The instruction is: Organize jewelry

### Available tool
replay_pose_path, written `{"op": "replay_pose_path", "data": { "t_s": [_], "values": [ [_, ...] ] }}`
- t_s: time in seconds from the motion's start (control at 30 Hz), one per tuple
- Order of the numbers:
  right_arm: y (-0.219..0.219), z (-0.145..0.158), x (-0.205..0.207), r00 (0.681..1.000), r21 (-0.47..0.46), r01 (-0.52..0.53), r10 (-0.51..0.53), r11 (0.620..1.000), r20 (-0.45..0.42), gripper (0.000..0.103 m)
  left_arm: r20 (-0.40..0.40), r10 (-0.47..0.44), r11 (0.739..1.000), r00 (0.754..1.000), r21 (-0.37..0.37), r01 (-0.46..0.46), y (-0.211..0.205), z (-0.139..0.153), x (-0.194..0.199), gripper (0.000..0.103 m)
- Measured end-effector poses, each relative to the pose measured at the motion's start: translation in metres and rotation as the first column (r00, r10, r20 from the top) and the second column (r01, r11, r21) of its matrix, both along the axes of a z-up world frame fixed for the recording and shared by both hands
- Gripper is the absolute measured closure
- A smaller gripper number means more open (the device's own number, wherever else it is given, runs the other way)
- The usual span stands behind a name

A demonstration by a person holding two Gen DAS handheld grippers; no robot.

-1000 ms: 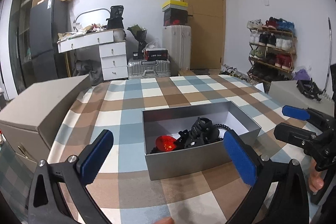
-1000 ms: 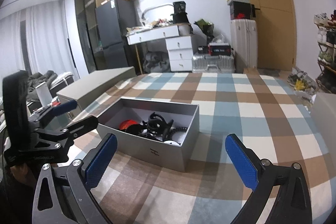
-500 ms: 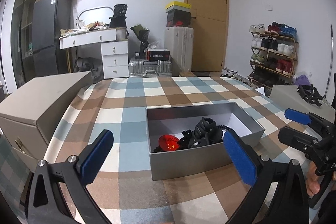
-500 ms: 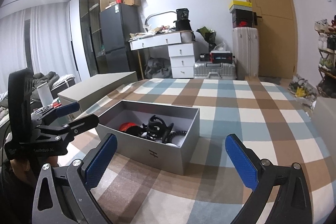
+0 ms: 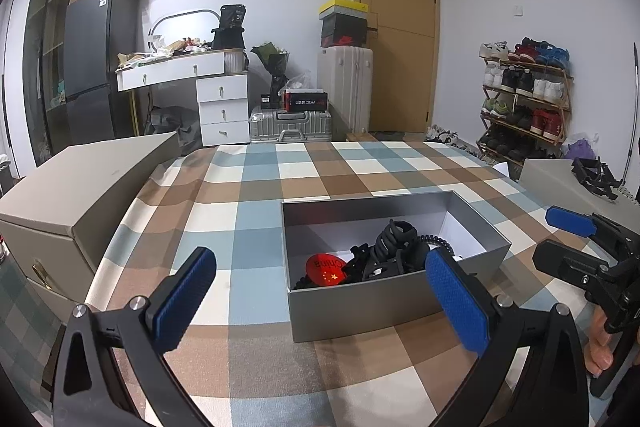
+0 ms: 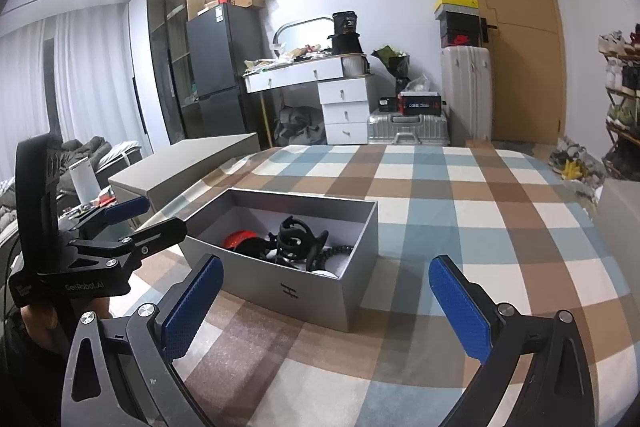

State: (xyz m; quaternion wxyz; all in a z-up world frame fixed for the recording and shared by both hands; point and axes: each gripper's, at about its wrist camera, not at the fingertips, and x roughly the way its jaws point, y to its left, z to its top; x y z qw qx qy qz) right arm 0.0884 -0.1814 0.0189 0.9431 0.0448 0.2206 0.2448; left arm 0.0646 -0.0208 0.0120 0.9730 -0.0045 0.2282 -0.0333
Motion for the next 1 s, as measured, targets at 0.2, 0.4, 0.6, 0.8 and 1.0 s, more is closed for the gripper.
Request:
{"op": "replay_pose_path", "data": {
  "t_s": [0.2, 0.4, 0.6, 0.8, 1.0],
  "values": [
    [-0.0011, -0.0008, 0.0004, 1.0, 0.001, 0.001, -0.001, 1.0, -0.006, 0.0, 0.001, -0.002, 1.0, 1.0, 0.001, 0.002, 0.0009, -0.0006, 0.0013, 0.001],
    [-0.002, -0.0013, 0.0019, 1.0, 0.002, 0.007, -0.007, 1.0, -0.012, 0.0, 0.0, 0.0, 1.0, 1.0, -0.001, 0.0, 0.001, -0.0011, 0.001, 0.001],
    [-0.0022, -0.0015, 0.0016, 1.0, 0.002, 0.007, -0.007, 1.0, -0.012, 0.0, 0.001, 0.001, 1.0, 1.0, -0.001, -0.001, 0.0012, -0.0011, 0.0006, 0.001],
    [-0.0025, -0.0012, 0.001, 1.0, 0.003, 0.008, -0.008, 1.0, -0.012, 0.0, 0.001, 0.002, 1.0, 1.0, -0.002, -0.002, 0.0016, -0.0014, 0.0004, 0.001],
    [-0.0024, -0.0013, 0.0014, 1.0, 0.004, 0.008, -0.008, 1.0, -0.012, 0.0, 0.0, 0.002, 1.0, 1.0, -0.002, -0.002, 0.0019, -0.0016, 0.0015, 0.001]
  ]
}}
